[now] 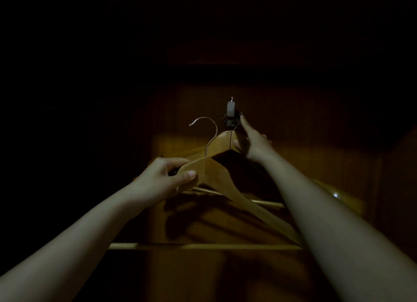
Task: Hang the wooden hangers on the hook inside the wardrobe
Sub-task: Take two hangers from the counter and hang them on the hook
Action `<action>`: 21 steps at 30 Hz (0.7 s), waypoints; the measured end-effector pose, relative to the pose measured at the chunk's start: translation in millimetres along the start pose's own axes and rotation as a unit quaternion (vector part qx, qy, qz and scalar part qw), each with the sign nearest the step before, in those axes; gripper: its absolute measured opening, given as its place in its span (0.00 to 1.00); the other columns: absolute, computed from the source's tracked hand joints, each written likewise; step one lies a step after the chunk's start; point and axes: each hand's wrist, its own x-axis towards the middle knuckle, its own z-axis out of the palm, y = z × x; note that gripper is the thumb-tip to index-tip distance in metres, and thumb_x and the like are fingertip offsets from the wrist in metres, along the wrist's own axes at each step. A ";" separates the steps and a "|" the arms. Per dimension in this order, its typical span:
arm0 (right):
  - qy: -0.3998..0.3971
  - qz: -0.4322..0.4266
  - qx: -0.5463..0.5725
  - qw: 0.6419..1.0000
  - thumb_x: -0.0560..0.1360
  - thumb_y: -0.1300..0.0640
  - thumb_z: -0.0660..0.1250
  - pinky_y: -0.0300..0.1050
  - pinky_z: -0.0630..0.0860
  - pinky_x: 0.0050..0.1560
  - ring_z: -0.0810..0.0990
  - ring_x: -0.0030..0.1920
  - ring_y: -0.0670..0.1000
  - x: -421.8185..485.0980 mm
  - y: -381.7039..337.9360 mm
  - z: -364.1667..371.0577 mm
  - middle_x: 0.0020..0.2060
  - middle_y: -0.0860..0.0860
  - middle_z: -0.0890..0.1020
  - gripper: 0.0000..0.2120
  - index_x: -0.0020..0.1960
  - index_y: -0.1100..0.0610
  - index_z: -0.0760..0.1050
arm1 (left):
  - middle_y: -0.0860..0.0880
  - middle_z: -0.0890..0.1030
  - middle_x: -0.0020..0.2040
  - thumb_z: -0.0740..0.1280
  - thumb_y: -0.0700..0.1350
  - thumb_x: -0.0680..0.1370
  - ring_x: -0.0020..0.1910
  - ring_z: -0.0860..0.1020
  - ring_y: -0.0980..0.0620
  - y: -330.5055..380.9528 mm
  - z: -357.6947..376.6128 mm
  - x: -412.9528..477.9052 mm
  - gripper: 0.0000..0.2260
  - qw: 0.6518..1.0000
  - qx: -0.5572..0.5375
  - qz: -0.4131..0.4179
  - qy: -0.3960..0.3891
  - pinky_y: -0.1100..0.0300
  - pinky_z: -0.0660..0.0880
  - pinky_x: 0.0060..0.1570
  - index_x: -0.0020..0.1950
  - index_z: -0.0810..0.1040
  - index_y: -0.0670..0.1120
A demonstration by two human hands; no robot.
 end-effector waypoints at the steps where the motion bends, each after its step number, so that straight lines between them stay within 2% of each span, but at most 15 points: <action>1: -0.004 0.003 -0.012 1.000 0.77 0.55 0.62 0.63 0.53 0.71 0.57 0.73 0.64 -1.5 0.2 -0.8 0.73 0.57 0.62 0.36 0.75 0.40 0.42 | 0.52 0.81 0.49 0.63 0.46 0.77 0.48 0.80 0.56 -0.1 1.4 -2.5 0.07 1.000 0.003 0.001 0.005 0.66 0.78 0.44 0.52 0.79 0.53; 3: -0.004 0.006 -0.041 0.999 0.78 0.52 0.60 0.63 0.57 0.69 0.62 0.71 0.63 -7.0 -0.2 -3.5 0.71 0.58 0.65 0.35 0.74 0.39 0.40 | 0.52 0.81 0.51 0.63 0.46 0.77 0.50 0.80 0.54 -0.4 3.4 -7.9 0.08 1.000 0.001 -0.003 0.013 0.60 0.77 0.50 0.54 0.79 0.53; 5: -0.004 0.010 -0.082 0.997 0.79 0.50 0.58 0.62 0.62 0.66 0.65 0.69 0.63 -15.6 -1.1 -5.8 0.69 0.59 0.68 0.34 0.74 0.38 0.38 | 0.52 0.81 0.51 0.63 0.46 0.77 0.51 0.80 0.53 -0.5 4.3 -13.7 0.08 1.000 -0.005 -0.011 0.020 0.57 0.76 0.52 0.54 0.78 0.53; 9: -0.003 0.011 -0.167 0.986 0.80 0.45 0.52 0.58 0.69 0.61 0.71 0.64 0.63 -30.1 -0.6 -4.9 0.65 0.60 0.72 0.33 0.73 0.40 0.32 | 0.51 0.81 0.50 0.63 0.46 0.77 0.49 0.81 0.54 2.0 4.7 -25.5 0.07 0.999 -0.016 -0.019 0.024 0.63 0.78 0.46 0.51 0.78 0.56; 12: -0.018 0.022 -0.255 0.966 0.80 0.43 0.48 0.56 0.68 0.61 0.72 0.63 0.62 -34.1 -3.8 -5.3 0.65 0.60 0.72 0.32 0.73 0.43 0.30 | 0.53 0.81 0.50 0.63 0.45 0.77 0.49 0.81 0.57 3.7 3.1 -35.2 0.07 1.000 -0.013 -0.018 0.021 0.67 0.76 0.42 0.51 0.78 0.56; 17: -0.011 -0.019 -0.359 0.933 0.80 0.48 0.55 0.52 0.71 0.54 0.77 0.57 0.58 -54.5 -6.0 -20.3 0.59 0.57 0.77 0.34 0.75 0.46 0.34 | 0.52 0.82 0.47 0.63 0.44 0.77 0.45 0.81 0.64 12.2 -1.2 -44.7 0.07 1.000 -0.008 0.003 0.014 0.74 0.75 0.37 0.51 0.78 0.54; 21: 0.023 -0.028 -0.333 0.942 0.79 0.48 0.56 0.52 0.71 0.52 0.77 0.57 0.58 -74.4 4.5 -29.9 0.59 0.56 0.77 0.32 0.76 0.47 0.41 | 0.51 0.82 0.46 0.63 0.44 0.77 0.44 0.80 0.64 19.8 1.0 -44.6 0.07 1.000 0.002 0.020 0.012 0.75 0.74 0.36 0.51 0.79 0.51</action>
